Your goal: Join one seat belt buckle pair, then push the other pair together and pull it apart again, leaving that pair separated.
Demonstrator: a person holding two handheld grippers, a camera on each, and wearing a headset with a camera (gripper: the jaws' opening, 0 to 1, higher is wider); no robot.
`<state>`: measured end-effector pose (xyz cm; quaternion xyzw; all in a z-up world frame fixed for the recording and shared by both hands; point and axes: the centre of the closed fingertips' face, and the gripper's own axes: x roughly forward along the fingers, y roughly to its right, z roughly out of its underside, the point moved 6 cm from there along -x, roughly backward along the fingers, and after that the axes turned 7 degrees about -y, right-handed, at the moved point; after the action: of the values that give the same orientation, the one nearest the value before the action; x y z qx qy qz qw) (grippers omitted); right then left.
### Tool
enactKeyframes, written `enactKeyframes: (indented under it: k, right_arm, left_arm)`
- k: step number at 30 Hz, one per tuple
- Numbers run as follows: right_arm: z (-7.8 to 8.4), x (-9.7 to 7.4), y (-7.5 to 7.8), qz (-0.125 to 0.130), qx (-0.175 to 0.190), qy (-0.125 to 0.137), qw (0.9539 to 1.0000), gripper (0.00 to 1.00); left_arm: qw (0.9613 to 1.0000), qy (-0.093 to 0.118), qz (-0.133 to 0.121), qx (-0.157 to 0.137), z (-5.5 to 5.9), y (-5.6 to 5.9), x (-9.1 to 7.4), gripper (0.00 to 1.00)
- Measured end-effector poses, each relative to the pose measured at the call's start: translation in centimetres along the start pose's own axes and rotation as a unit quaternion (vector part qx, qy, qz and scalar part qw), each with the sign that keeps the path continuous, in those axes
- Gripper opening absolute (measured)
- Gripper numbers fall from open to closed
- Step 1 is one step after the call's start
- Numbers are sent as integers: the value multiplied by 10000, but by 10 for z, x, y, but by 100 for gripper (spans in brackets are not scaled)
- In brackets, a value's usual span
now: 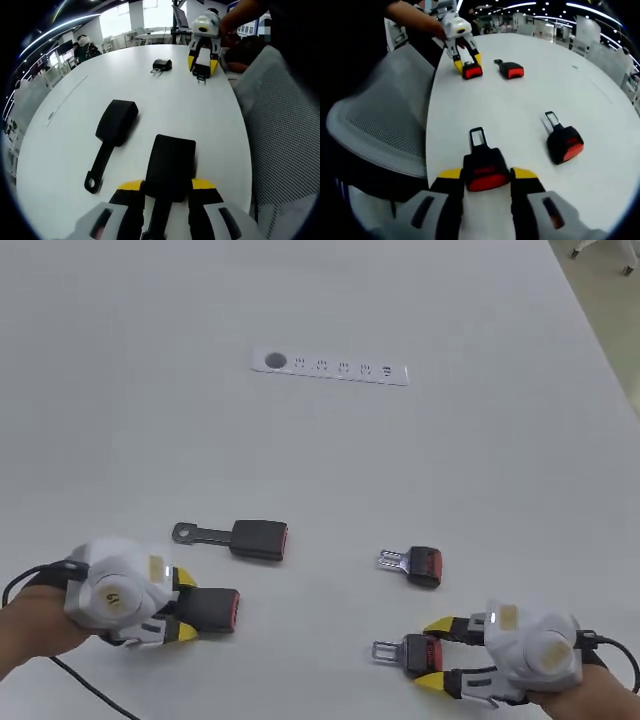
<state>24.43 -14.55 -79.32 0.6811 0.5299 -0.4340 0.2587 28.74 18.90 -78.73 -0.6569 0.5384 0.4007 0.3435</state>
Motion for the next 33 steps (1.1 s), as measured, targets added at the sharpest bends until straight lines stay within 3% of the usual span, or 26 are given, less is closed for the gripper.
enactKeyframes:
  k: [11, 33]
  right_arm:
    - [-1, 2, 0, 39, 106, 76, 9999, 36]
    - [-41, 25, 0, 37, 61, 569, 9984, 36]
  left_arm:
    - [9995, -85, 119, 280, -3, 3, 3, 34]
    - [9997, 76, 160, 159, 0, 1, 5, 35]
